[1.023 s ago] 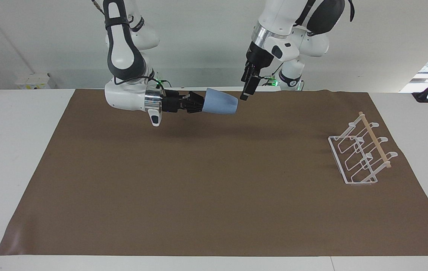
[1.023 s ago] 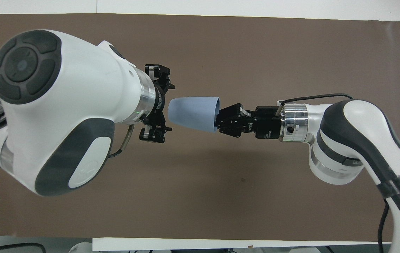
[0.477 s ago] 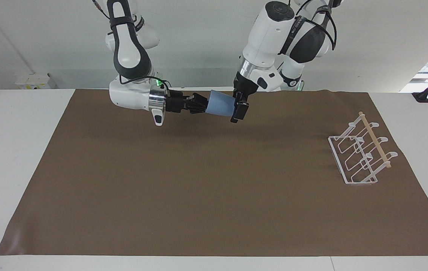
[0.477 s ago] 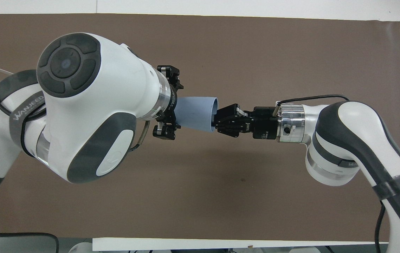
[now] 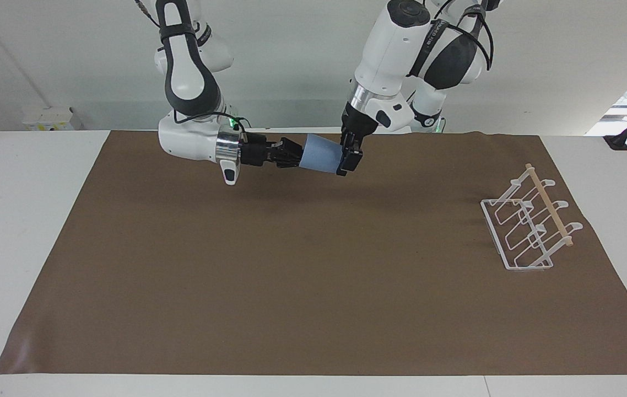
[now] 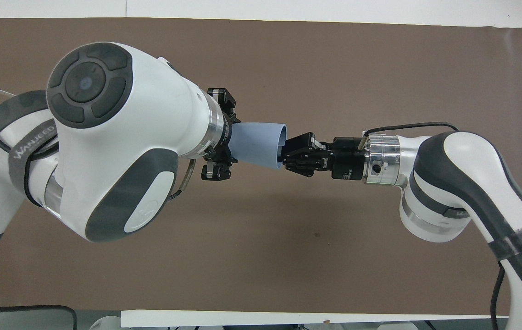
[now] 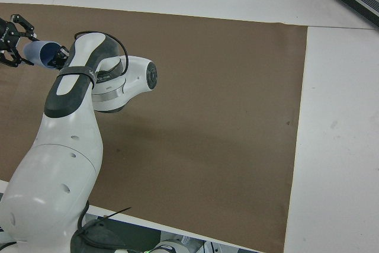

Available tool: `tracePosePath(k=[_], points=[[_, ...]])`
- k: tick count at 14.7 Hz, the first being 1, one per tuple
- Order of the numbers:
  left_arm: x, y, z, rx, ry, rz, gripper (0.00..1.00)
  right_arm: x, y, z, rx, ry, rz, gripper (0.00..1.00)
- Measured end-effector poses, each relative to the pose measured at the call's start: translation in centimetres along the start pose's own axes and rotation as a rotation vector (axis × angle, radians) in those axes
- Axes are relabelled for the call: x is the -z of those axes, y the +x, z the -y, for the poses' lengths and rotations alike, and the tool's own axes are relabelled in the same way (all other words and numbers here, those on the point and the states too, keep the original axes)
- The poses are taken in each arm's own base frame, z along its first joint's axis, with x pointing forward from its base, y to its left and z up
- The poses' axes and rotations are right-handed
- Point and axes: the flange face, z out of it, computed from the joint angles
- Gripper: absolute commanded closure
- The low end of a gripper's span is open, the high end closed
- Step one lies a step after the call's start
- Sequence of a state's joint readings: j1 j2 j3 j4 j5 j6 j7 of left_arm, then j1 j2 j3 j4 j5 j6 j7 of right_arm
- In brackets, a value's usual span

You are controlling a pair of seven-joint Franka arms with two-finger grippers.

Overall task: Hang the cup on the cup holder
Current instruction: 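Open the right gripper and withdraw it while the left gripper pulls the cup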

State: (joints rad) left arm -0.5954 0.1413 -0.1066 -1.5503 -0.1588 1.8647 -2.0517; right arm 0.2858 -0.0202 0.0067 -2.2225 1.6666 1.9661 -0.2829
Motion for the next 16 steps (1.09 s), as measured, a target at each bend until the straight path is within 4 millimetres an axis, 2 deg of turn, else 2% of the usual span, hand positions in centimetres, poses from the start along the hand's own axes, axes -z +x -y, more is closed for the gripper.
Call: tracePosePath(k=[1,2,5,7,10,12,16], points=[[0.0,0.0,0.0,0.000,0.000,0.000,1.00,0.0,0.0,0.0,-0.001,0.000,0.000,0.69],[0.0,0.0,0.0,0.000,0.000,0.000,1.00,0.0,0.0,0.0,-0.005,0.000,0.000,0.01],[0.1,0.0,0.0,0.001,0.000,-0.001,1.00,-0.1,0.0,0.2,-0.042,0.001,0.001,0.01],[0.2,0.4,-0.3,0.007,-0.004,-0.001,1.00,0.0,0.1,1.0,-0.064,0.008,0.000,0.01],[0.4,1.2,-0.8,0.022,-0.010,-0.006,1.00,1.7,1.0,1.6,-0.053,-0.010,-0.023,0.01],[0.6,2.6,-1.5,0.043,-0.014,-0.018,1.00,4.4,2.0,1.3,-0.004,-0.109,-0.012,0.01],[1.0,7.4,-3.2,0.046,-0.030,-0.147,1.00,12.7,4.3,0.9,0.135,-0.489,0.000,0.01]])
